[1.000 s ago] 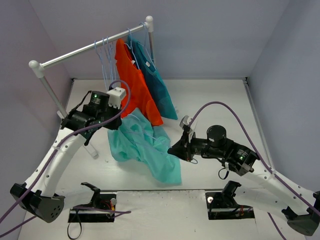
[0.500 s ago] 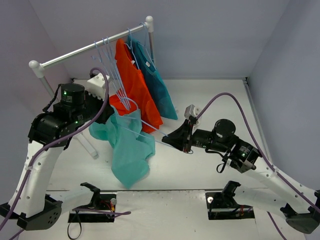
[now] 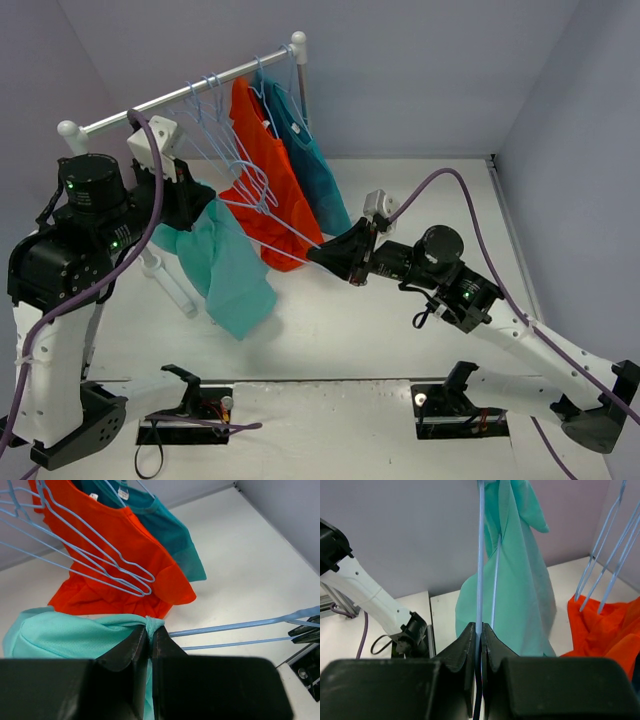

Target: Place the t-shirt on the hanger

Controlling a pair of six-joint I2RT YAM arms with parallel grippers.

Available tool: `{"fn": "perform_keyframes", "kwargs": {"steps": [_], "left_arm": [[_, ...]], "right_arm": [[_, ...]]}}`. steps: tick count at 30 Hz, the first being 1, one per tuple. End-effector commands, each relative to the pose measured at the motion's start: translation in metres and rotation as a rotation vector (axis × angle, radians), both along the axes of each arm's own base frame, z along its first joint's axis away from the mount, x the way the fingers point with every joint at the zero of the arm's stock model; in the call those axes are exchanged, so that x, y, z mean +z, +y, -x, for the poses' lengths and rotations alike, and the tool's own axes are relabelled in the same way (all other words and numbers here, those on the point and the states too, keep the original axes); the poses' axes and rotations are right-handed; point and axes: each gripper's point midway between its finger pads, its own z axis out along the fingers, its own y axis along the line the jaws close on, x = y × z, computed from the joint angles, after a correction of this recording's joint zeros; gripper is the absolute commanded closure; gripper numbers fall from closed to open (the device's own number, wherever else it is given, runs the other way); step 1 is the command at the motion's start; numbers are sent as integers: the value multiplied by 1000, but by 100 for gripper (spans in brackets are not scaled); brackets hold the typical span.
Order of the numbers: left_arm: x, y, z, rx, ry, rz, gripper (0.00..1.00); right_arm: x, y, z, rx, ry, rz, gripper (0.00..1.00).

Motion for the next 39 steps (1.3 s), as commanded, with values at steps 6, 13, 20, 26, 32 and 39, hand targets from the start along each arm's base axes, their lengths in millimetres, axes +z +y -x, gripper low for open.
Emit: {"fn": "perform_keyframes", "kwargs": {"steps": [6,13,20,26,32,39], "left_arm": [[52,14,1,94,-126,97,100],[49,-4,3,-4,-107,104,100],[60,-16,14,-85,-113,146,100],[60,-25,13,-115,-81,180,100],[66,-23,9,-96,-97,184,100],[78,-28,9,-127,-128,197,100]], "right_arm": [[124,-20,29,49,-290,-282,100],[100,-18,22,23,-259,-256,100],[98,0,9,29,-285,-254,100],[102,14,-6,17,-306,-269,100],[124,20,-17,14,-335,-314,100],[133,21,-31,36,-313,-409,100]]}}
